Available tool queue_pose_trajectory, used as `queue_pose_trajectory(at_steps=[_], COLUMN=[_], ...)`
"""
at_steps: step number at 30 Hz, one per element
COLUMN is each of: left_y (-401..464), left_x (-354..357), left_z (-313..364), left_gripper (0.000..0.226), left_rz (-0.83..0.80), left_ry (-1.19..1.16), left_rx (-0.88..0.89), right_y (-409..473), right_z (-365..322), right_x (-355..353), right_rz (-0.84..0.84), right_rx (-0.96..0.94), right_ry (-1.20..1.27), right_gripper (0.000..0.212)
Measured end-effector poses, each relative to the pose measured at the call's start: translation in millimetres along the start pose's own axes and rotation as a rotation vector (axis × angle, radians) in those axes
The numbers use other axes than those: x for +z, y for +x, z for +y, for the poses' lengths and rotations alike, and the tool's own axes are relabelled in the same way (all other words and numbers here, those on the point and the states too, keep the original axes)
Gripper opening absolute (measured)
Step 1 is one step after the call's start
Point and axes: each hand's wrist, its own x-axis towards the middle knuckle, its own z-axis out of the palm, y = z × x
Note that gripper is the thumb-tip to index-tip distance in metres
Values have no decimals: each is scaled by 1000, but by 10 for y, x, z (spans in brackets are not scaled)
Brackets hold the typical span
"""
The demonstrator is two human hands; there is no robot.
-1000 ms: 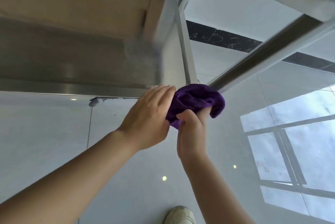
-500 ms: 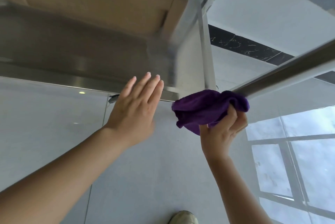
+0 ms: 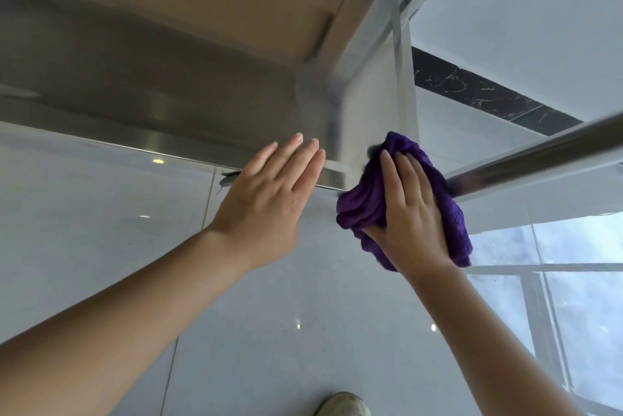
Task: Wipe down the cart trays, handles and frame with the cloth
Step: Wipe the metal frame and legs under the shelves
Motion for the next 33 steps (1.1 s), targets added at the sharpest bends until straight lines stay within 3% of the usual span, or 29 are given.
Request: queue_pose_trajectory(at_steps=[5, 9, 14, 19, 24, 28, 33], left_y=[-15, -63, -212, -193, -163, -162, -170], left_x=[-21, -230, -363, -423, -459, -489, -563], left_z=[-39, -355, -654, -580, -548, -569, -641], left_gripper=[69, 74, 105, 101, 105, 105, 101], left_rz=[9, 59, -163, -225, -304, -317, -356], left_ry=[-5, 86, 206, 179, 179, 145, 109], left_rx=[30, -68, -250, -285, -295, -289, -217], right_y=[177, 180, 203, 302, 653, 858, 843], right_z=[65, 19, -37, -222, -1055, -1412, -1401], right_x=[66, 73, 78, -2, 23, 74, 45], right_rz=[69, -21, -25, -97, -117, -105, -125], right_rx=[-69, -22, -17, -68, -110, -194, -184], right_ry=[-80, -164, -103, -67, -26, -92, -126], right_gripper=[90, 107, 85, 104, 117, 96, 125])
